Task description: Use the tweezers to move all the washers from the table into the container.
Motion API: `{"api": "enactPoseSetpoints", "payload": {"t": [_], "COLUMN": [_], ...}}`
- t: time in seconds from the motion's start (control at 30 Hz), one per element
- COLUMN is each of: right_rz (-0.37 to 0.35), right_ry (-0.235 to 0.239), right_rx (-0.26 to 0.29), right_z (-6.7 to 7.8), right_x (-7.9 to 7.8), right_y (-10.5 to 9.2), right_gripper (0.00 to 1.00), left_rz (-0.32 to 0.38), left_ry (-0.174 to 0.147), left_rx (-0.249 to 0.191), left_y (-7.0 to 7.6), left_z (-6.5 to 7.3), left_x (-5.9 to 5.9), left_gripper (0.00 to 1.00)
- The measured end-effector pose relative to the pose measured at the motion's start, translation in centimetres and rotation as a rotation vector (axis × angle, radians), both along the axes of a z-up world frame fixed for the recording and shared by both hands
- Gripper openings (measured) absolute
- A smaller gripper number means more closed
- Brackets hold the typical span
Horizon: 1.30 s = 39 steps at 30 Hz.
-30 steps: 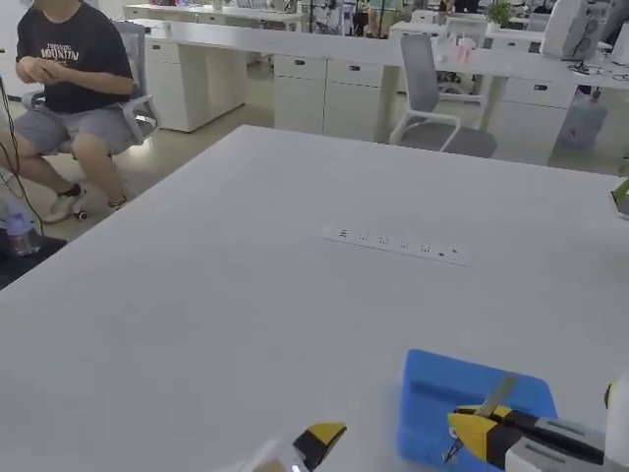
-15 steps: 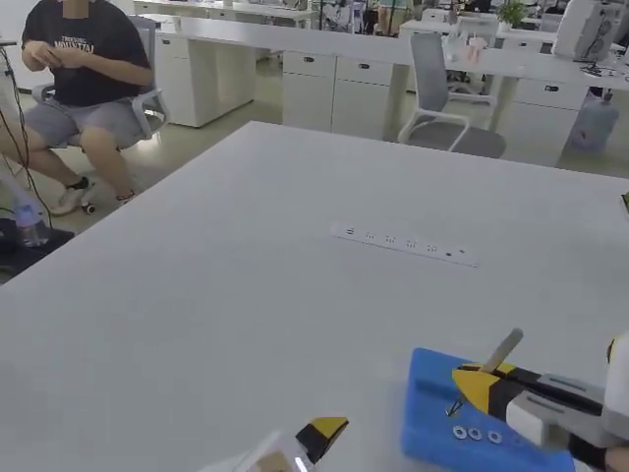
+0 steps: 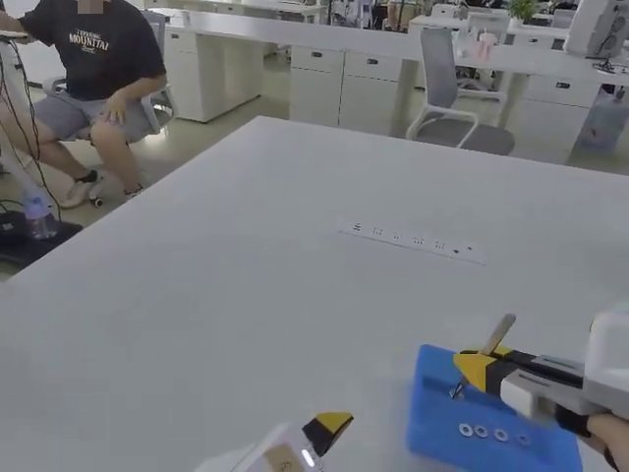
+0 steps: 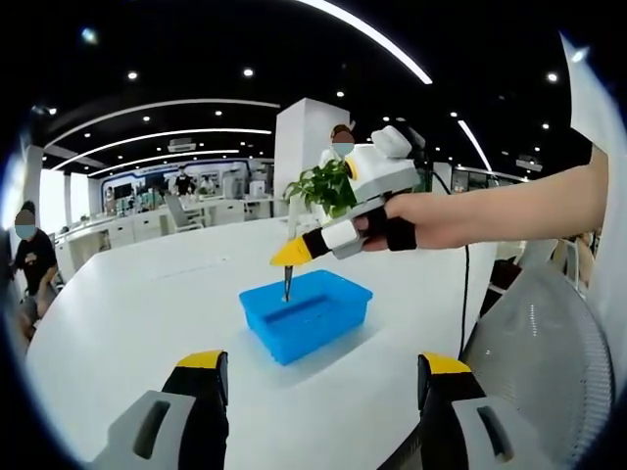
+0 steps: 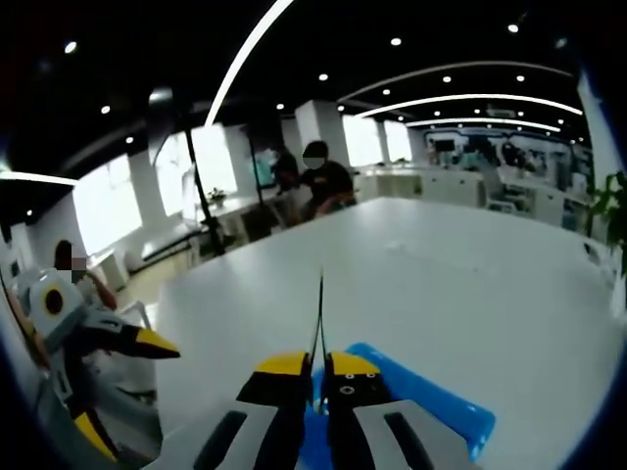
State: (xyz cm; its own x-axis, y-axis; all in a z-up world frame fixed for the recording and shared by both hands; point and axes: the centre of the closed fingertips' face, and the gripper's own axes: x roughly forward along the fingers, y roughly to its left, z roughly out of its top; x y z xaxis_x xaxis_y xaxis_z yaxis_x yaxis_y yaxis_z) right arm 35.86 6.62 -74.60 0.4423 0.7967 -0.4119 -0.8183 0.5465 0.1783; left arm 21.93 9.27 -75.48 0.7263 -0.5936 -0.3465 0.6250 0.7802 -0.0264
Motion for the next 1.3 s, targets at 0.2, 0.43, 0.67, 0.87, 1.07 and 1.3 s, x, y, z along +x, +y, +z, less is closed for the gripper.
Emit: {"api": "enactPoseSetpoints", "payload": {"t": [0.2, 0.43, 0.67, 0.87, 1.07, 1.3], "right_rz": [0.003, -0.004, -0.029, -0.023, -0.022, -0.009], "right_ry": [0.010, 0.023, 0.030, 0.011, 0.011, -0.002], "right_rx": [-0.035, -0.052, -0.061, -0.077, -0.085, -0.085], "right_z": [-1.4, -2.9, -4.6, -5.4, -6.1, -6.6], "right_x": [0.4, 0.8, 1.4, 1.5, 1.4, 1.1], "right_y": [0.1, 0.2, 0.5, 0.5, 0.2, 0.0], "right_gripper": [0.04, 0.04, 0.03, 0.03, 0.03, 0.03], "left_rz": [-0.004, -0.002, -0.005, -0.003, 0.005, 0.001], "left_ry": [0.008, 0.012, 0.017, 0.023, 0.025, 0.029], "left_rx": [-0.001, 0.003, 0.009, 0.007, 0.008, 0.017], "left_y": [-0.1, -0.1, -0.1, 0.0, 0.1, 0.1], "left_z": [-0.1, -0.1, -0.2, -0.3, -0.4, -0.6], "left_x": [-0.1, -0.1, -0.1, -0.1, 0.0, 0.0], "left_gripper": [0.80, 0.80, 0.80, 0.80, 0.79, 0.78]}}
